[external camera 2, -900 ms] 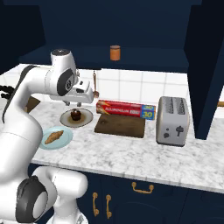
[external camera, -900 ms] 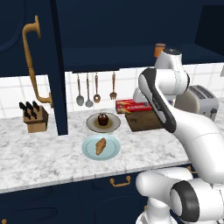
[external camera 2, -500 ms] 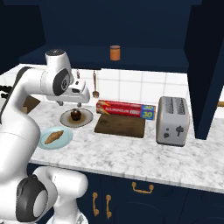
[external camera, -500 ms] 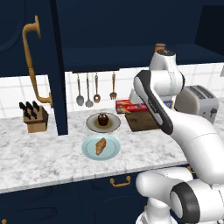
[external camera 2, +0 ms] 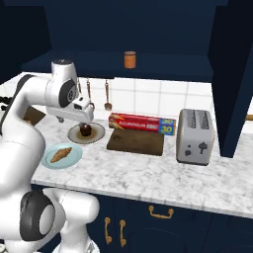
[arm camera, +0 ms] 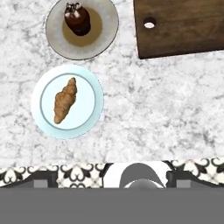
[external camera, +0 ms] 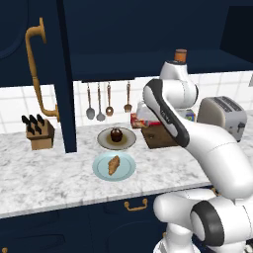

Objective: From the different types of pastries on the counter, select a croissant and place it on the cutting board. Then retrieve a jar of jam from the cabinet and place it alongside the croissant on the cutting board.

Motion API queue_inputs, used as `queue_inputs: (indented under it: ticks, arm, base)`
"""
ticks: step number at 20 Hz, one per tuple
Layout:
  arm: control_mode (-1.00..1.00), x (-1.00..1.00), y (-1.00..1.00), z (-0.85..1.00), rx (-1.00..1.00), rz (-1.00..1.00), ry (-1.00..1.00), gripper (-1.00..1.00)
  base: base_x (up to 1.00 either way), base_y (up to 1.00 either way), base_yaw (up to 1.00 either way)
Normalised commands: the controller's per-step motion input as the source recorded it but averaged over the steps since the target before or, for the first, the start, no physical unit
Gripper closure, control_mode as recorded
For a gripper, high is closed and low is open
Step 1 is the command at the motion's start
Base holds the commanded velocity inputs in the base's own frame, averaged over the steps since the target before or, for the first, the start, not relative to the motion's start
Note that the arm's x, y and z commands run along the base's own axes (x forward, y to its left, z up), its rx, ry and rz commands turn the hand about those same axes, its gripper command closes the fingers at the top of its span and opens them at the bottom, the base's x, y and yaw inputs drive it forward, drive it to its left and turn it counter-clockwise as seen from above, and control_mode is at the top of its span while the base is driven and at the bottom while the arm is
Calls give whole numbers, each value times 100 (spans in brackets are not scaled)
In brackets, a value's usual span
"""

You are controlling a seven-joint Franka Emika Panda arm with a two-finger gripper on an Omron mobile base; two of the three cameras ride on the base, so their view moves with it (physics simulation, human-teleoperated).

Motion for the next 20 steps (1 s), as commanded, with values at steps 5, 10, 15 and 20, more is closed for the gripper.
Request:
queue_inputs:
  ticks: [5,10,15,20]
  arm:
    - [-100,-10,37,-37,0,-1,-1,-100]
    - [-100,0,41,-44,2,-5,0,-100]
    - [-100,15,41,-28,1,0,0,-100]
    - [-100,37,35,-41,0,0,0,-100]
  base:
    - [0,0,0]
    - [0,0,0]
    - [0,0,0]
    - [0,0,0]
